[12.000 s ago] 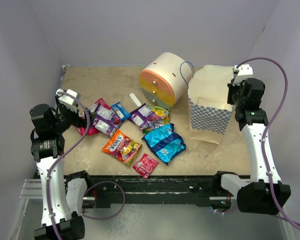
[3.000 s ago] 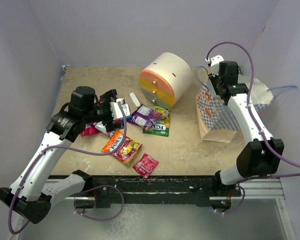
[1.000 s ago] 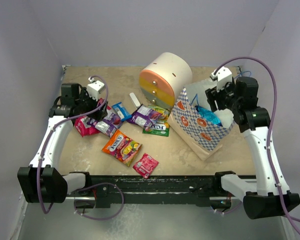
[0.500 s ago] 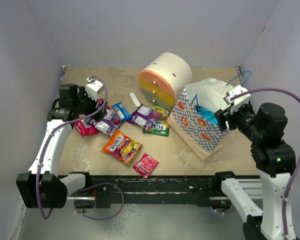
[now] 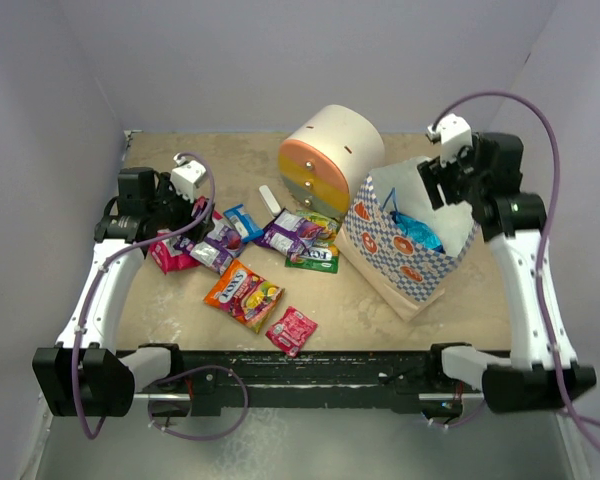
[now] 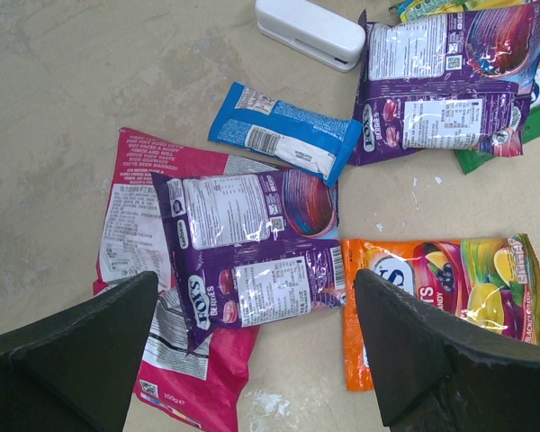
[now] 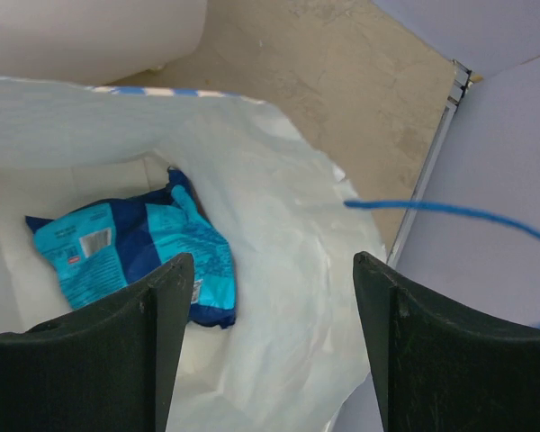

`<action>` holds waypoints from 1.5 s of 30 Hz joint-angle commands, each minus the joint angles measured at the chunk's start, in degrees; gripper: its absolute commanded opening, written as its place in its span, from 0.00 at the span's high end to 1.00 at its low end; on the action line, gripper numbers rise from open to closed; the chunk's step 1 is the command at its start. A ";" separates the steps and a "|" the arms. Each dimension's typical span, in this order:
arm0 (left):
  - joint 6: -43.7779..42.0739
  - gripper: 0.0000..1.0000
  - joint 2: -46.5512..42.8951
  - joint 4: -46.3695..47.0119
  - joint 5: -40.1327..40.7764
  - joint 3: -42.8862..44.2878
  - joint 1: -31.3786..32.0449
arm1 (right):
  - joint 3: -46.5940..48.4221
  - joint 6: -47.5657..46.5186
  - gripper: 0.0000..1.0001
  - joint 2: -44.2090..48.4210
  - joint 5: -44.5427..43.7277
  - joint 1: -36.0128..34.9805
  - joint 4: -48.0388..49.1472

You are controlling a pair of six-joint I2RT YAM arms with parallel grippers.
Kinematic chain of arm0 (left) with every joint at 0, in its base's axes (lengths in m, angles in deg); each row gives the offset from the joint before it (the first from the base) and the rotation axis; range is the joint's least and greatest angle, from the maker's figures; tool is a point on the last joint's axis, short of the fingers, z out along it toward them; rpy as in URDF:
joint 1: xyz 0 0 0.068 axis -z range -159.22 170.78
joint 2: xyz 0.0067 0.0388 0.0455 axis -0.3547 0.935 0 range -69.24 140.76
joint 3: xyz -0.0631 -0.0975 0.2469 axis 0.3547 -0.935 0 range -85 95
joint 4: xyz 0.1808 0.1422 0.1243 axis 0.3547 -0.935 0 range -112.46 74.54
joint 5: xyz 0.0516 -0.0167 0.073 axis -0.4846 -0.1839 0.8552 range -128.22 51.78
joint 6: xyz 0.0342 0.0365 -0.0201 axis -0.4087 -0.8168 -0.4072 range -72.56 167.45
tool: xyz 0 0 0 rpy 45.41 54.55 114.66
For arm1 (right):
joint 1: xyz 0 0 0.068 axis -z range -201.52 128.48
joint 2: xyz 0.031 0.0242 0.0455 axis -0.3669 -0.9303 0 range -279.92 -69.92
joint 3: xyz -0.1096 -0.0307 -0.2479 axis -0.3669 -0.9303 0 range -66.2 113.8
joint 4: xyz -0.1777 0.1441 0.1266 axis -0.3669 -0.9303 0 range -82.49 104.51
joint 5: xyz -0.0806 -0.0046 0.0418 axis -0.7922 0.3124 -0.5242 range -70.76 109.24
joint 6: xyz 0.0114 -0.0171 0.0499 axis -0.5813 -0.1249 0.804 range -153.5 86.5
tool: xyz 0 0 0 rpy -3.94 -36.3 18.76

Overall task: Place the snacks into the paper bag
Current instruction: Move the paper bag to the center of the board.

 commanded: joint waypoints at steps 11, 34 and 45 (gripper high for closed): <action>-0.76 0.07 -2.54 2.03 -2.05 -0.05 -0.04 | 24.99 -19.82 0.17 -21.15 9.84 4.63 -15.65; -1.62 0.06 -2.17 2.76 -2.05 -1.05 -0.12 | 38.59 -29.46 0.50 -38.98 18.01 6.20 -27.35; -1.82 0.05 -2.18 2.87 -2.90 -0.99 -0.10 | 36.91 -25.68 1.00 -36.54 15.05 11.38 -26.26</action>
